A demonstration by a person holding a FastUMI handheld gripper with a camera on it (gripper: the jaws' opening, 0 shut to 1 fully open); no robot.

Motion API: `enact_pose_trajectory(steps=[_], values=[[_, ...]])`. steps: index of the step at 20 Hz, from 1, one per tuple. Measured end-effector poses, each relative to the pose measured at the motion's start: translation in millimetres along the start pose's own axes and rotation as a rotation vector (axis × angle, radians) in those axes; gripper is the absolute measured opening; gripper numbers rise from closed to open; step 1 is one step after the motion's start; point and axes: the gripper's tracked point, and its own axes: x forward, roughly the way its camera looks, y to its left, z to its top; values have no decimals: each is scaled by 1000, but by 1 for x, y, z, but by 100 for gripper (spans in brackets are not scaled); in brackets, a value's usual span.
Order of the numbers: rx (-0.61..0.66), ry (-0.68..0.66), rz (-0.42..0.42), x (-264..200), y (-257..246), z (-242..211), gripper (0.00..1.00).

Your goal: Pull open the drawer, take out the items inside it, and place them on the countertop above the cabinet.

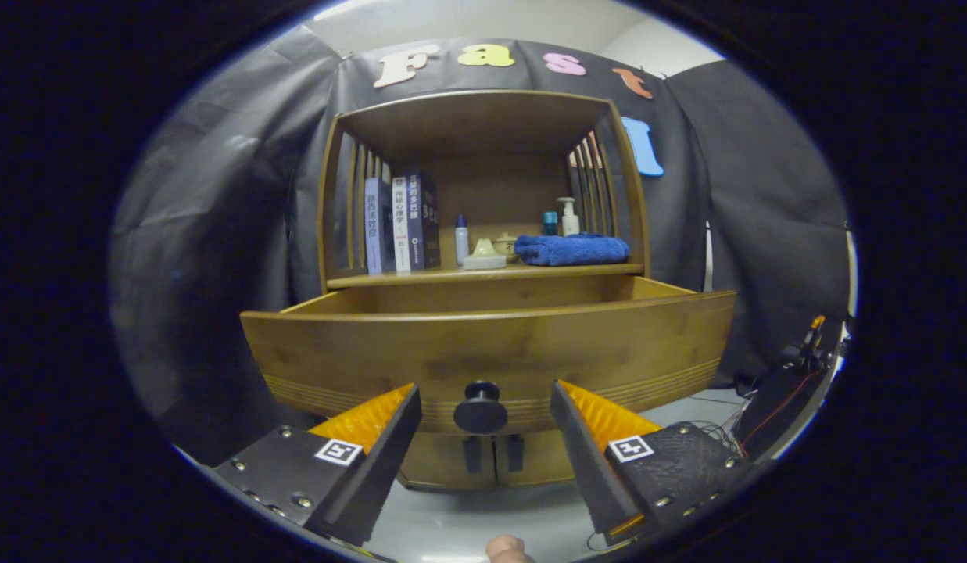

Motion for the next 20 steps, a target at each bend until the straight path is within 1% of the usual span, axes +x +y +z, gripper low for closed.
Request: enact_pose_trajectory(steps=[7,10,11,13,16,18,19,20], values=[[11,-11,-36,27,-6,-6,99],[39,-1,-23,40,-1,-12,99],[41,-48,-24,52,-1,-9,99],[49,-69,-22,48,1,-5,99],[41,-59,-17,62,3,-7,99],[38,-78,-17,71,2,-2,100],[50,-108,-15,75,1,4,100],[55,-92,-16,82,3,0,100]])
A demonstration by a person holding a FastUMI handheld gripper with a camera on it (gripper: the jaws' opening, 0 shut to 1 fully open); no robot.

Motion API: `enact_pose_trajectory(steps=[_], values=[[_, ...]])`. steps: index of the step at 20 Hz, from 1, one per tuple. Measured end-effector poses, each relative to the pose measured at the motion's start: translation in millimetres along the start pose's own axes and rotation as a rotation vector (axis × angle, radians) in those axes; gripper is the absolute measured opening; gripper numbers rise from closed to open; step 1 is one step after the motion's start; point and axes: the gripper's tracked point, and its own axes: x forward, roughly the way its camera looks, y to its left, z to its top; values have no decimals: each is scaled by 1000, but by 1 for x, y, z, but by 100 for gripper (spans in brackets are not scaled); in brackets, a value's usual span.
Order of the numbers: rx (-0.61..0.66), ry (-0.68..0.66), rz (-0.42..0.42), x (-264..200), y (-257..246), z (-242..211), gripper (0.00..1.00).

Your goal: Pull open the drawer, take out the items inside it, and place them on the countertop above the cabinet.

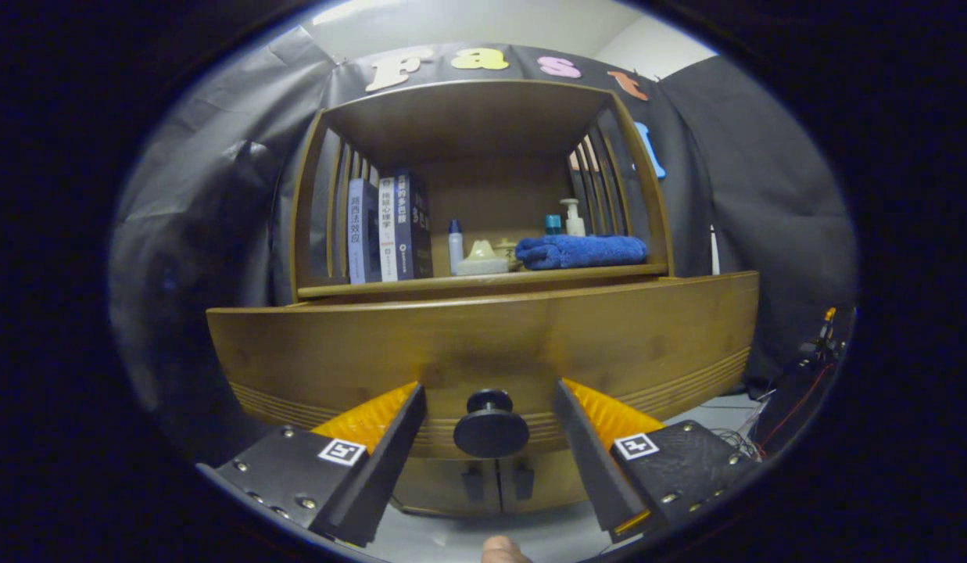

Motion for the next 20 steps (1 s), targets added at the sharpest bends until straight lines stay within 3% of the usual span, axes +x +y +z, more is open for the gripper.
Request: enact_pose_trajectory(steps=[4,8,12,17,20], values=[[7,-25,-2,22,1,4,100],[121,-28,-3,45,5,-3,99],[144,-19,-15,76,8,-6,99],[121,-30,1,97,11,-6,99],[12,-49,-3,113,15,-11,99]])
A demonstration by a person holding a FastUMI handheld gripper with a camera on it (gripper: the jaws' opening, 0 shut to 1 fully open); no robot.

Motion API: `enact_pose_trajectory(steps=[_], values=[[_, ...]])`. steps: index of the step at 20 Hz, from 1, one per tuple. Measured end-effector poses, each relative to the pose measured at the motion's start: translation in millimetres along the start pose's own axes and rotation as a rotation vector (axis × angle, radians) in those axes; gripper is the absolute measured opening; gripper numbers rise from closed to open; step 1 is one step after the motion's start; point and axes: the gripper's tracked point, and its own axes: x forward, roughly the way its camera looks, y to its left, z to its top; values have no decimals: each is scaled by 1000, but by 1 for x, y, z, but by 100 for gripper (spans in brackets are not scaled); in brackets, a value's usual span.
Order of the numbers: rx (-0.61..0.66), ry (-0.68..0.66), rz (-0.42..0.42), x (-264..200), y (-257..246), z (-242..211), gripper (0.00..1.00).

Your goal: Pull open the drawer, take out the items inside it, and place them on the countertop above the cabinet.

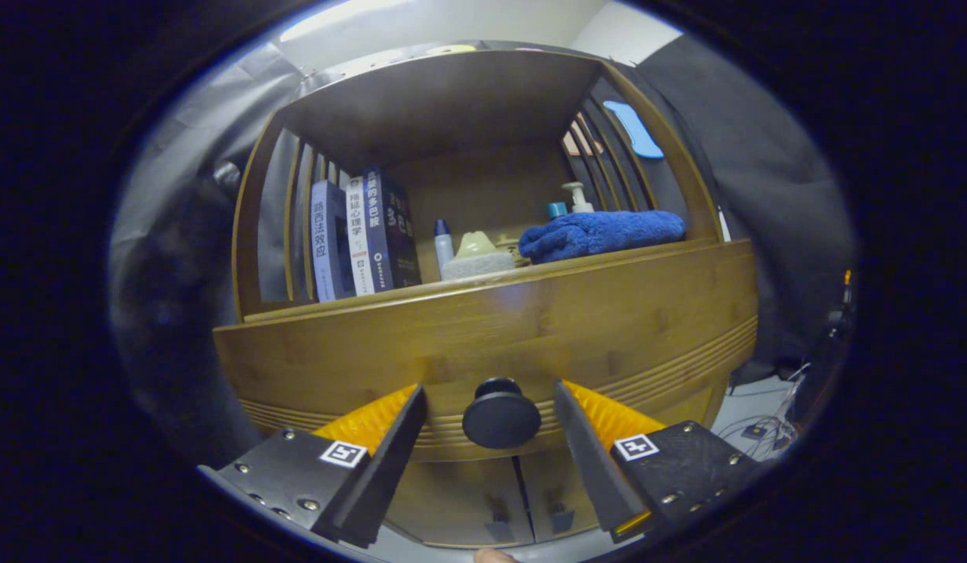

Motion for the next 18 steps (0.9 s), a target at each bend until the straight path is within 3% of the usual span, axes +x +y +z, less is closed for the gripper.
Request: enact_pose_trajectory(steps=[3,18], values=[[-144,6,6,8,2,-6,100],[-102,12,4,20,4,-9,99]])
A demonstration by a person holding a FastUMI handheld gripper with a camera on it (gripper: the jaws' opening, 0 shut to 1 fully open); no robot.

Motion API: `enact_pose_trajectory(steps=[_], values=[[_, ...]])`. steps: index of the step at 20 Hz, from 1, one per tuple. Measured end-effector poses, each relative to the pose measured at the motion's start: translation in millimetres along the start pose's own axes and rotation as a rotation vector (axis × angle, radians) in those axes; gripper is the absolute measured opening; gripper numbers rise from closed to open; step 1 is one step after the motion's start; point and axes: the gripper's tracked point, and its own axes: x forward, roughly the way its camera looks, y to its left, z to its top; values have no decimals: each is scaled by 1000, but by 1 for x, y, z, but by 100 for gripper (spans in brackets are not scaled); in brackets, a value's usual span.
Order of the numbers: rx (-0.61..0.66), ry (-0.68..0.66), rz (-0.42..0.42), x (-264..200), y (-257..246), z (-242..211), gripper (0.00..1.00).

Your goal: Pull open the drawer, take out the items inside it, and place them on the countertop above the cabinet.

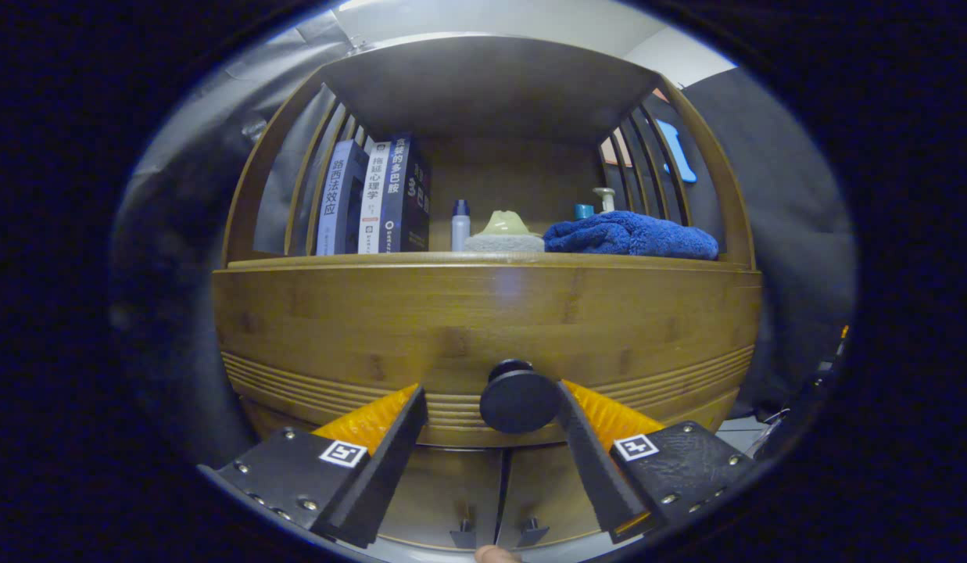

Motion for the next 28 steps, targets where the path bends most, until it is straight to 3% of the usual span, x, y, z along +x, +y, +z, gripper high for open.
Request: enact_pose_trajectory(steps=[6,9,15,28], values=[[-4,21,2,-2,0,-1,99],[-13,104,-5,-3,0,-20,99],[-30,193,-15,-39,-3,-34,99],[-132,190,-48,-137,-27,98,98]])
